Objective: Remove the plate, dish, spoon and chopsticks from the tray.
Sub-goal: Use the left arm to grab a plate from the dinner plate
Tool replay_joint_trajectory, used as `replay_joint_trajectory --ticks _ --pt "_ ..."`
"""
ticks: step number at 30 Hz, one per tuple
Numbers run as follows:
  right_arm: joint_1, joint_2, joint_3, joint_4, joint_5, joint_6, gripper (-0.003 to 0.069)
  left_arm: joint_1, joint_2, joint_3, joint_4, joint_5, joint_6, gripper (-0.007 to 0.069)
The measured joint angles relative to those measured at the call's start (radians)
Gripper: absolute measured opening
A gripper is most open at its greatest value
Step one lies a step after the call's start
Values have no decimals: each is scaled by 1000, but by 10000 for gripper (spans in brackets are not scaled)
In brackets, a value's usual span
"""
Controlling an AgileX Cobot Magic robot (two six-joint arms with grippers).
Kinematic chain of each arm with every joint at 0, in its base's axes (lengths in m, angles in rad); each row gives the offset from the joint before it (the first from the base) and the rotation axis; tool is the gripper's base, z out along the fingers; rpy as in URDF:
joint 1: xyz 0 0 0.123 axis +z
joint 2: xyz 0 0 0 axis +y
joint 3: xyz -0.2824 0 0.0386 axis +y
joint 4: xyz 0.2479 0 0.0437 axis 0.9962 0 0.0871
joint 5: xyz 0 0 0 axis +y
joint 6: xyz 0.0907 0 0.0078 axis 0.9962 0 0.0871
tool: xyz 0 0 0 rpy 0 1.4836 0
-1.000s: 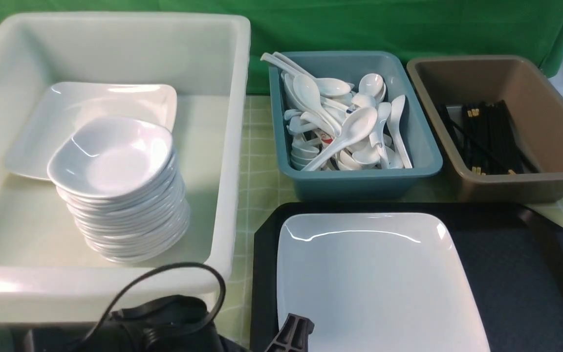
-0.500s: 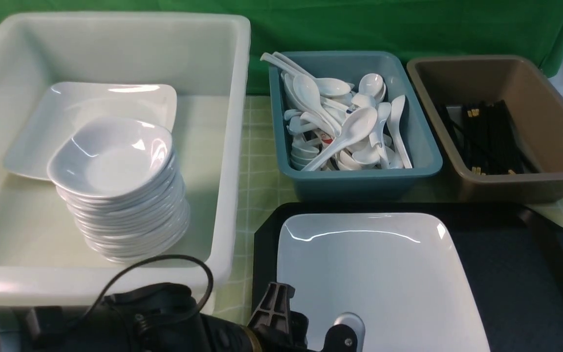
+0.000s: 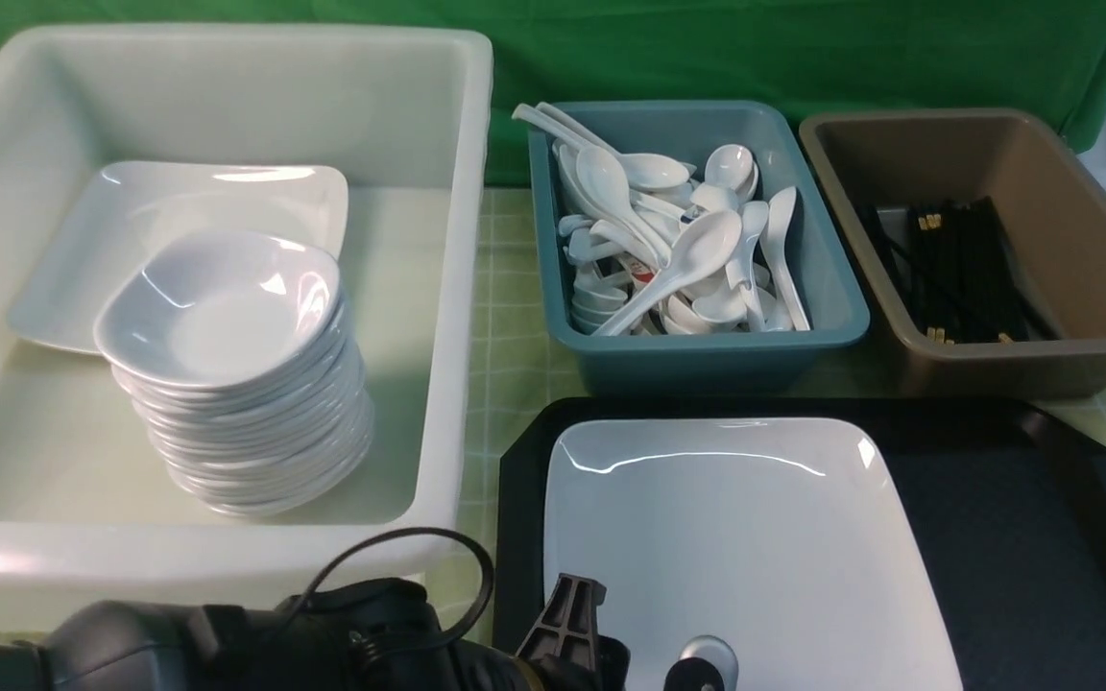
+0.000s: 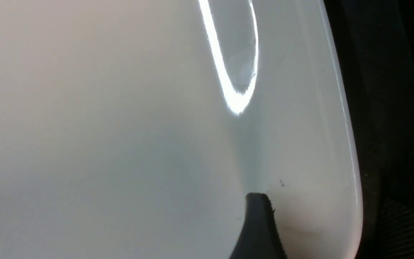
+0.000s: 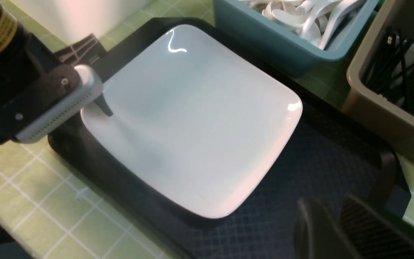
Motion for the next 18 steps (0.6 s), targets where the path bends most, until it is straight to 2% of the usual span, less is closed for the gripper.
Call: replay_joint_trajectory --ticks 9,18 --pt "0 0 0 0 -1 0 148 52 13 -1 12 -40 -3 398" --pt "0 0 0 0 -1 0 160 60 50 -11 27 -47 25 236"
